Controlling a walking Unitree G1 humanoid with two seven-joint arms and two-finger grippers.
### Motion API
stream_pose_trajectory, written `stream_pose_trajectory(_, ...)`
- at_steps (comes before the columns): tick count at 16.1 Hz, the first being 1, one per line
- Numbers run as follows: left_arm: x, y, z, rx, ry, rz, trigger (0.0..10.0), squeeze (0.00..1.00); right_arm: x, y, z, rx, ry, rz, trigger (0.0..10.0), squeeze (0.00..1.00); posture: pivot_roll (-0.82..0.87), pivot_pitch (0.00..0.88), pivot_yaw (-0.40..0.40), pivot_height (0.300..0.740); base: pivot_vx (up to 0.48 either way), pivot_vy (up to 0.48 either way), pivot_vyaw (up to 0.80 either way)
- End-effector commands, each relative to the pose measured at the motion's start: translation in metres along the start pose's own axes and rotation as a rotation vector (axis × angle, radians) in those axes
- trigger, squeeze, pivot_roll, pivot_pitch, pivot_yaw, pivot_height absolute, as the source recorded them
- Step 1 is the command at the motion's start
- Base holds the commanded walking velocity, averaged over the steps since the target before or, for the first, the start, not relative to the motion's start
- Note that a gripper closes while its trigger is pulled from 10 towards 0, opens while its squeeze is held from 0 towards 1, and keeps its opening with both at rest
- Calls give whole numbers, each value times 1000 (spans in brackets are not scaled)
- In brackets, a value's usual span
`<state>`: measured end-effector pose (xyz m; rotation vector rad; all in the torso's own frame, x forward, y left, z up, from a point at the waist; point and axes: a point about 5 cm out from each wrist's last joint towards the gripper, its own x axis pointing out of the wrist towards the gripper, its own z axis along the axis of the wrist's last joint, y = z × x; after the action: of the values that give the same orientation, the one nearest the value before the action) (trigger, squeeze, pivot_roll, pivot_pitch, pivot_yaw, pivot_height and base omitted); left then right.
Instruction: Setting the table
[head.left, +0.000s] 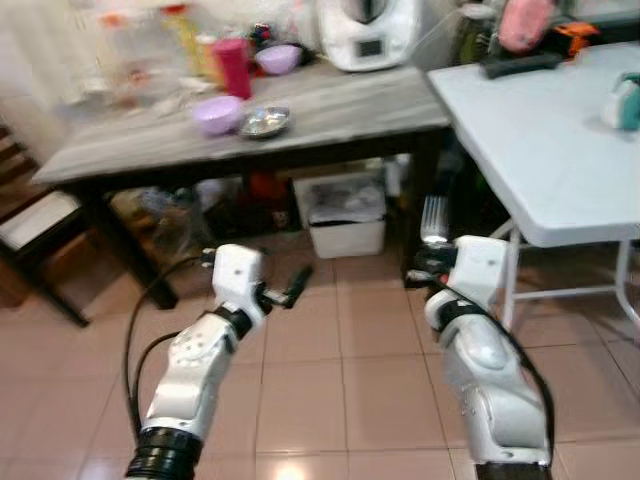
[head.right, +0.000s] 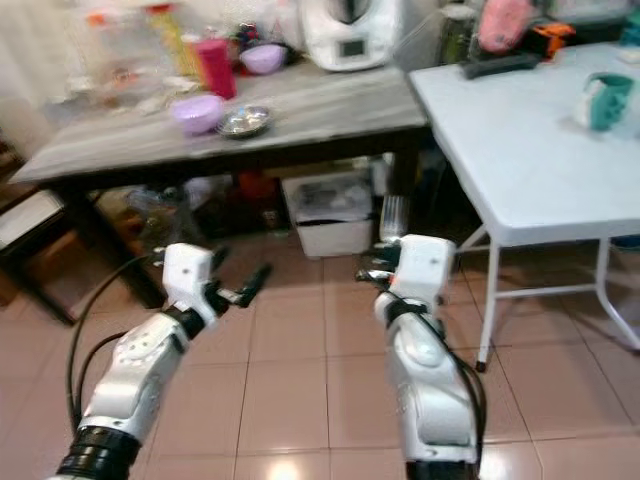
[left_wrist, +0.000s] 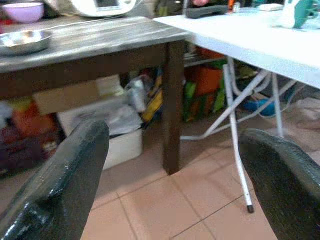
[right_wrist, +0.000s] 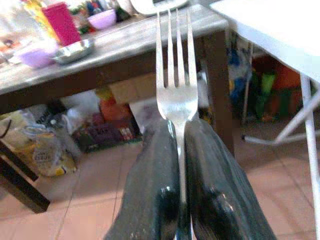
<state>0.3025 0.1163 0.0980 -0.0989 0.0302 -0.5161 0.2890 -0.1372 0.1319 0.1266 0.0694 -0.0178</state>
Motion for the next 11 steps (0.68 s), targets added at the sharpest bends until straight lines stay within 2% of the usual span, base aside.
stream_pose_trajectory(1,5,-5,6,19,-13,-13,10000,0,0,-5,5,2,-26,-13,10000,0,-301,0,144,740,416,0,0)
stream_pose_trajectory(11,7,-6,5,29,-9,-12,10000,0,1,-3,7,-18,-44,5,10000,0,-299,0,150,740,424,0,0)
